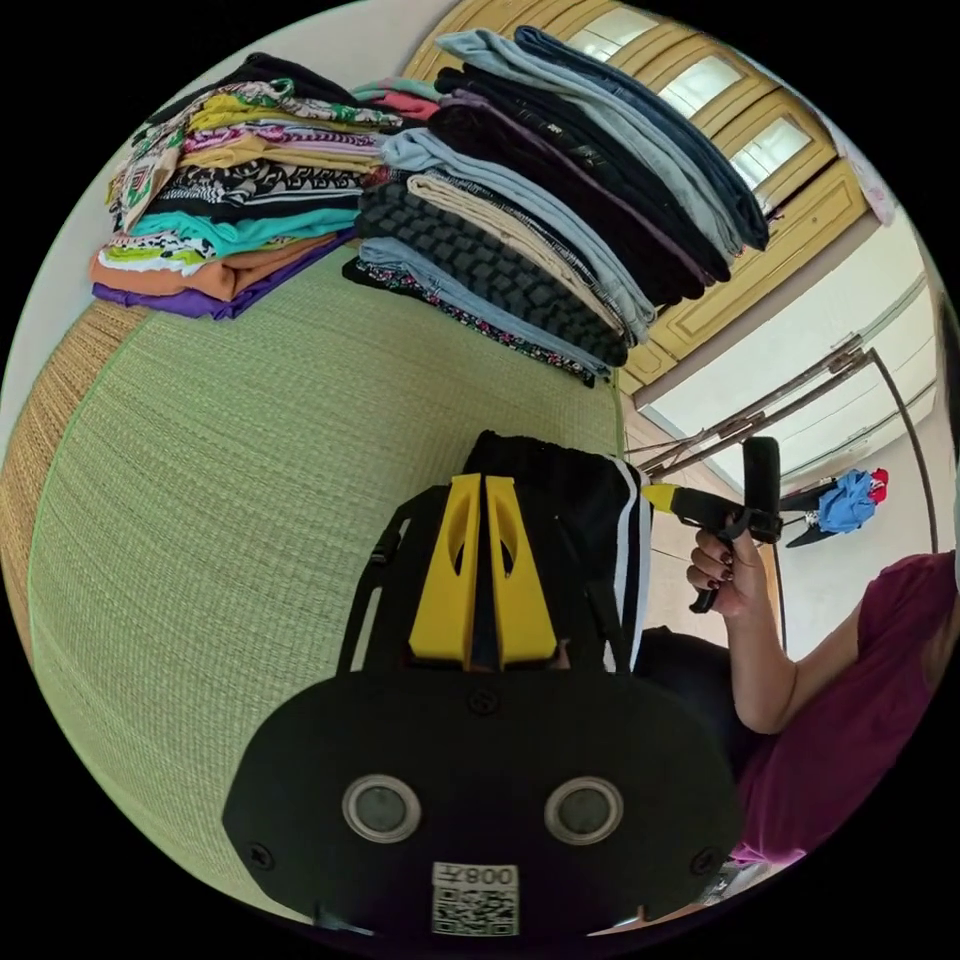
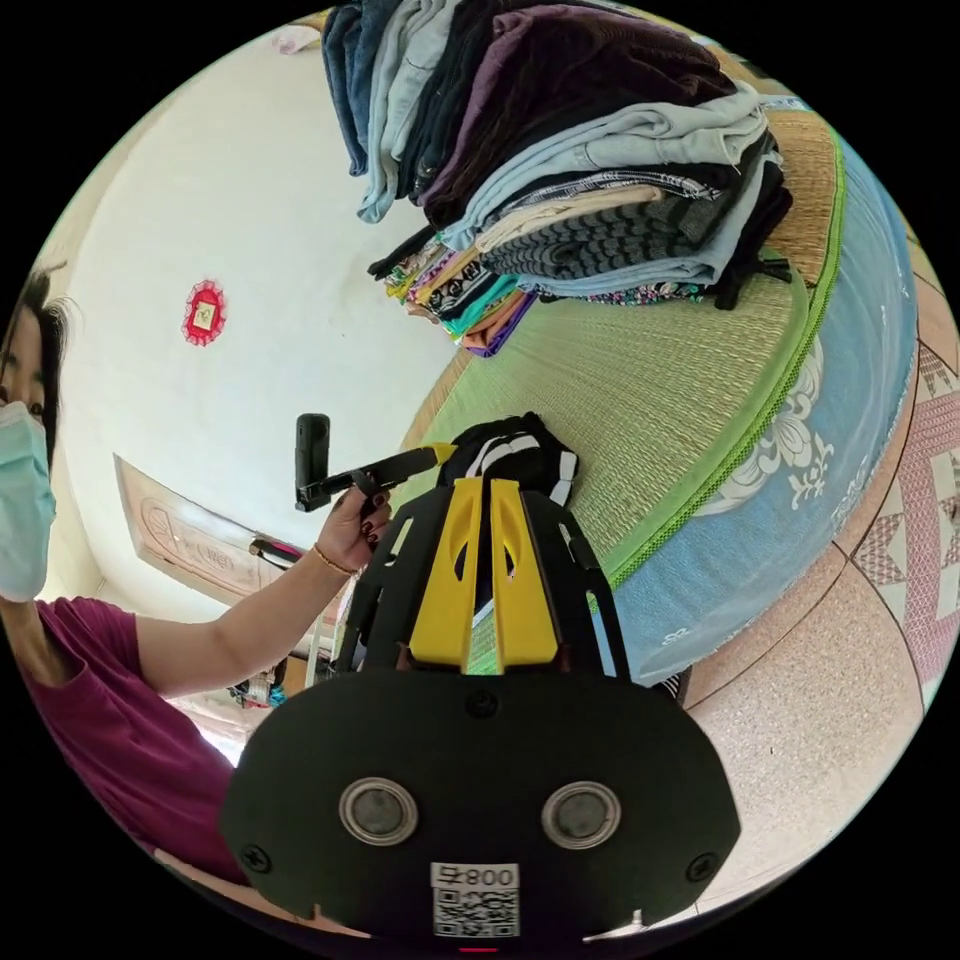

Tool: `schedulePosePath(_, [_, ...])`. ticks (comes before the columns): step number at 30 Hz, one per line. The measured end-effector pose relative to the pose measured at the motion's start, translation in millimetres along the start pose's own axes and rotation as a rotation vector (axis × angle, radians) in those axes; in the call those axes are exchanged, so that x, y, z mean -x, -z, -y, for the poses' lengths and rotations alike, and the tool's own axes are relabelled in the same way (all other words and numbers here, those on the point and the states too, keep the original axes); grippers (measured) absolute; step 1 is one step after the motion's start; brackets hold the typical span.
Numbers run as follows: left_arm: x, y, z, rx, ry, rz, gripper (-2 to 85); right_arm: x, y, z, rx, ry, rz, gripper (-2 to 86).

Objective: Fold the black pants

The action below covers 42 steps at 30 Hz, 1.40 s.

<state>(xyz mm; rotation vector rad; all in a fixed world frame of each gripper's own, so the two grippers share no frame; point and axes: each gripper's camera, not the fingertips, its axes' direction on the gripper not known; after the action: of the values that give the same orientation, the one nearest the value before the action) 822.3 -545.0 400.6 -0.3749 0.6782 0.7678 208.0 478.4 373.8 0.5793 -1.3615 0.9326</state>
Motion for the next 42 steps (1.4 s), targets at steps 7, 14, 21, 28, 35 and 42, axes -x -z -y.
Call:
schedulePosePath(7, [13.4,-6.5,-6.3,-0.053,0.053,-0.123,5.8,-29.0,2.0,2.1,0.019,-0.084,0.051,1.8])
schedulePosePath(14, [11.5,-15.4,7.5,-0.019,0.028,-0.110,6.7,-33.3,6.7,8.9,-0.026,-0.071,0.078,2.4])
schedulePosePath(21, [7.1,2.4,-3.4,-0.062,0.008,-0.176,1.3,-37.3,-2.2,17.4,-0.041,-0.077,0.149,1.8])
schedulePosePath(28, [4.8,23.3,-24.4,-0.098,-0.023,-0.100,0.7,-24.1,-5.4,22.9,-0.059,-0.027,0.069,1.0])
schedulePosePath(35, [22.1,21.2,-54.0,-0.061,0.063,-0.123,2.1,-36.0,-13.8,22.5,-0.058,-0.121,0.029,0.6])
schedulePosePath(42, [17.7,68.7,-92.9,-0.130,0.056,-0.089,2.4,-15.9,-22.4,20.7,-0.131,-0.090,0.023,0.1])
